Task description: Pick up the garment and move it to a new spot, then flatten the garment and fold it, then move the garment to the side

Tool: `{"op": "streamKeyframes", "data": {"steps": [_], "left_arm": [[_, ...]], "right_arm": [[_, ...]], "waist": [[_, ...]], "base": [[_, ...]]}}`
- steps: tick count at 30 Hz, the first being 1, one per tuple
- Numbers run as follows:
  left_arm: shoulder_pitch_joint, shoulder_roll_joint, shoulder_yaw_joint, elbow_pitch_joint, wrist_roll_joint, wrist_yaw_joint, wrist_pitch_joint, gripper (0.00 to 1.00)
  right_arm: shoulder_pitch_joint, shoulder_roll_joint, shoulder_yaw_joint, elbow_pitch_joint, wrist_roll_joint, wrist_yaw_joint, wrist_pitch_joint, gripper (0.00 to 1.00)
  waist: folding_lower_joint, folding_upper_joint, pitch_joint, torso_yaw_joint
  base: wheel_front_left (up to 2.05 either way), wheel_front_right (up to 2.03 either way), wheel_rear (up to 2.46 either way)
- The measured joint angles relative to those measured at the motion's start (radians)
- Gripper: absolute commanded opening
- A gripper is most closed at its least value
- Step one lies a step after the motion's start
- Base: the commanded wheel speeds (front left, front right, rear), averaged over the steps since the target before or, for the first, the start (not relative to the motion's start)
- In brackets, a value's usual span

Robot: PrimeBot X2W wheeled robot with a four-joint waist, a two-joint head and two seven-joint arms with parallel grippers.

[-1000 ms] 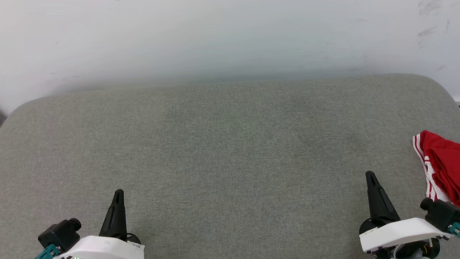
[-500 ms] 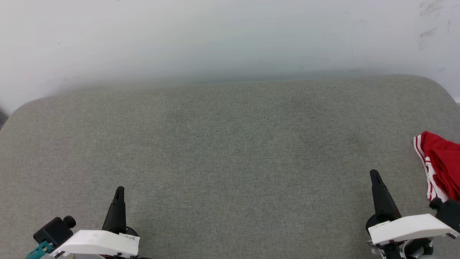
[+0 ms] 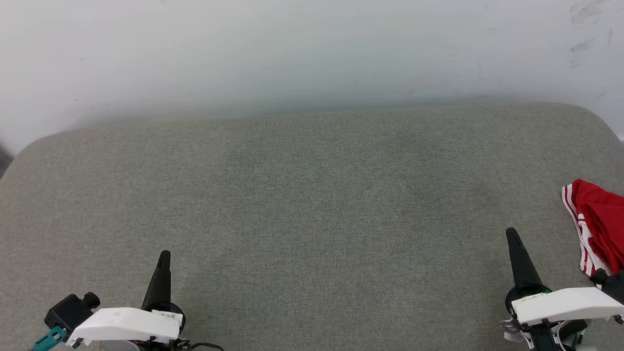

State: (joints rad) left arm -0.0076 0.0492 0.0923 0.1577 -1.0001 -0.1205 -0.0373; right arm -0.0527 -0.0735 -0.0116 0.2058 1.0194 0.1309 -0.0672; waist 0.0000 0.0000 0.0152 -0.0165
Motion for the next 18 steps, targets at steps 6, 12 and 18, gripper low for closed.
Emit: {"op": "streamKeyframes", "data": {"steps": [6,12,18], "left_arm": [[-0.009,0.000,0.003,0.009,-0.068,0.000,0.017,0.00],[-0.019,0.000,0.005,0.019,-0.132,-0.002,0.034,0.00],[-0.029,0.000,0.007,0.028,-0.193,-0.002,0.049,0.00]], "right_arm": [[-0.007,0.000,-0.007,0.004,0.069,0.000,0.016,0.00],[-0.008,-0.001,-0.013,0.008,0.134,0.000,0.033,0.00],[-0.011,-0.001,-0.020,0.012,0.196,0.000,0.048,0.00]], "waist": [[0.0000,0.0000,-0.001,0.001],[0.0000,0.0000,-0.002,0.003],[0.0000,0.0000,-0.003,0.004]], "base": [[0.00,0.00,0.00],[0.00,0.00,0.00],[0.00,0.00,0.00]]}}
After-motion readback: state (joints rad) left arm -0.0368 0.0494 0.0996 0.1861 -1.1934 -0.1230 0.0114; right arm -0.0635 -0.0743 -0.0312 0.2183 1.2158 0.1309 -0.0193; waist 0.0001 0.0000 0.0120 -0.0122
